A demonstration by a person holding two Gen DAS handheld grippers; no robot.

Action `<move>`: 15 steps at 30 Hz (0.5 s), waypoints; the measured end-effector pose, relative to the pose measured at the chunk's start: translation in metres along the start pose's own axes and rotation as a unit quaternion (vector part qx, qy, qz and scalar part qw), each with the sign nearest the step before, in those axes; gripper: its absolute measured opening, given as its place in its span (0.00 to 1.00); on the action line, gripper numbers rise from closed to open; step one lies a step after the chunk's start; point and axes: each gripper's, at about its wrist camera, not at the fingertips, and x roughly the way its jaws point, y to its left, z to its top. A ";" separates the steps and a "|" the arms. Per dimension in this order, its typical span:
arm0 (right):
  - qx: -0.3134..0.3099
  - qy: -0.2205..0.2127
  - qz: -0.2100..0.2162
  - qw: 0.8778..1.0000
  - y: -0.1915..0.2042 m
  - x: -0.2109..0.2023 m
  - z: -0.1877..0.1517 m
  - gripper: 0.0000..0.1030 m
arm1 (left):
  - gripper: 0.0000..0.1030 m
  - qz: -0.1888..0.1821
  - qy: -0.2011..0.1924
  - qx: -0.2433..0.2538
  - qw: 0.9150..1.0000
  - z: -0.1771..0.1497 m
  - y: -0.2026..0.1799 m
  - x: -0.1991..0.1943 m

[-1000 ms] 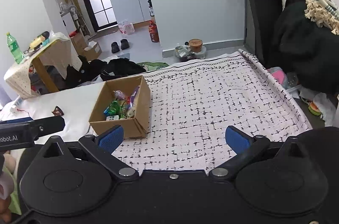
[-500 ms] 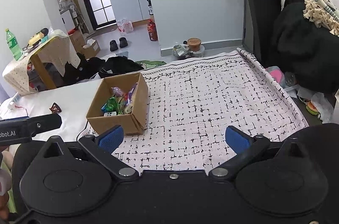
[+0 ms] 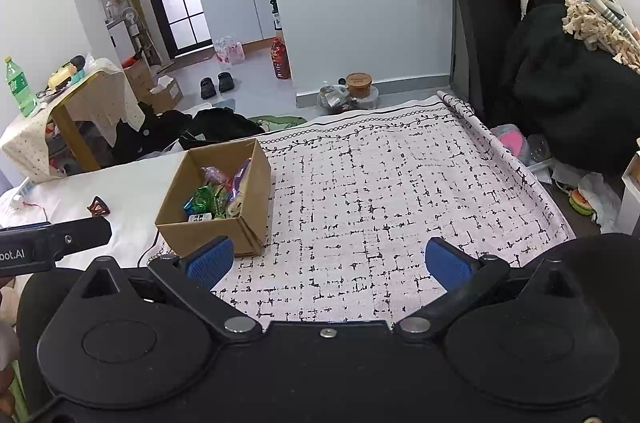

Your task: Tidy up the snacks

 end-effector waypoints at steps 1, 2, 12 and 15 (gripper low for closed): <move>0.002 0.000 0.001 1.000 0.000 0.000 0.001 1.00 | 1.00 0.000 0.001 0.002 1.000 0.000 -0.001 0.000; 0.002 0.000 0.002 1.000 0.000 0.000 0.002 1.00 | 1.00 0.001 0.002 0.004 1.000 0.001 -0.002 0.000; -0.015 0.000 0.000 1.000 0.006 0.004 0.001 1.00 | 1.00 -0.001 0.001 -0.007 1.000 -0.001 0.003 0.006; -0.015 0.002 -0.001 1.000 0.007 0.004 0.000 1.00 | 1.00 -0.002 0.003 -0.012 1.000 -0.003 0.007 0.008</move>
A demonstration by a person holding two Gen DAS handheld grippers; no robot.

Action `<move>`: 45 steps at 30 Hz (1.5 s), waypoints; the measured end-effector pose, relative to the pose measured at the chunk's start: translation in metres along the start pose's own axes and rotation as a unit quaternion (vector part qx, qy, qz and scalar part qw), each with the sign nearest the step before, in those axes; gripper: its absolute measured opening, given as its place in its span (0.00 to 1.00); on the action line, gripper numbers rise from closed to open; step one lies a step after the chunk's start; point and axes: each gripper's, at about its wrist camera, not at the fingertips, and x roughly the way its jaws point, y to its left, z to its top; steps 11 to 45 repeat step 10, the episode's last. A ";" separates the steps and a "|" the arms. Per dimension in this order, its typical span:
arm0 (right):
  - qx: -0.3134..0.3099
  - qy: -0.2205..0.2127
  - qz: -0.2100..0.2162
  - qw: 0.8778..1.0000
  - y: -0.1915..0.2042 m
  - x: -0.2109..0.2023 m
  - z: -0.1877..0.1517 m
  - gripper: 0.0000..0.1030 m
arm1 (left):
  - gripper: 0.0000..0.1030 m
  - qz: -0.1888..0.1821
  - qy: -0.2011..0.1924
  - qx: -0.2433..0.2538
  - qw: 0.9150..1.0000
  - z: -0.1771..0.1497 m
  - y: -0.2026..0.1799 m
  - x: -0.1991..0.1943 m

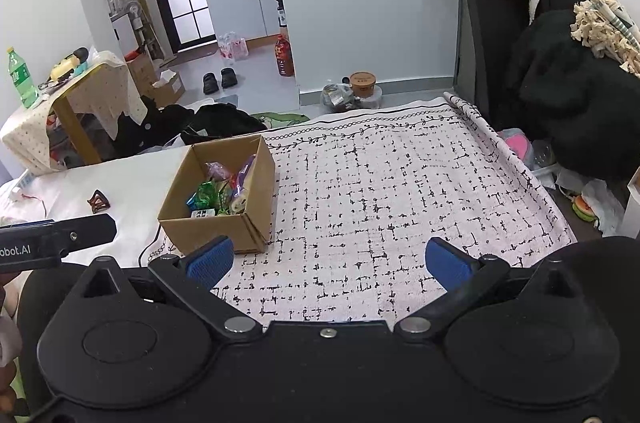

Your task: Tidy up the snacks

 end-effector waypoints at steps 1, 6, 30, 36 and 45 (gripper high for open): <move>-0.002 0.000 0.000 1.000 0.001 0.000 0.000 1.00 | 1.00 -0.001 0.000 0.000 1.000 0.000 0.001 0.001; -0.001 -0.001 0.000 1.000 0.002 0.001 -0.002 1.00 | 1.00 0.003 0.003 -0.001 1.000 -0.003 0.002 0.003; 0.009 0.007 -0.004 1.000 -0.002 0.003 -0.003 1.00 | 1.00 0.012 0.004 0.011 1.000 -0.004 -0.002 0.004; 0.009 0.007 -0.004 1.000 -0.002 0.003 -0.003 1.00 | 1.00 0.012 0.004 0.011 1.000 -0.004 -0.002 0.004; 0.009 0.007 -0.004 1.000 -0.002 0.003 -0.003 1.00 | 1.00 0.012 0.004 0.011 1.000 -0.004 -0.002 0.004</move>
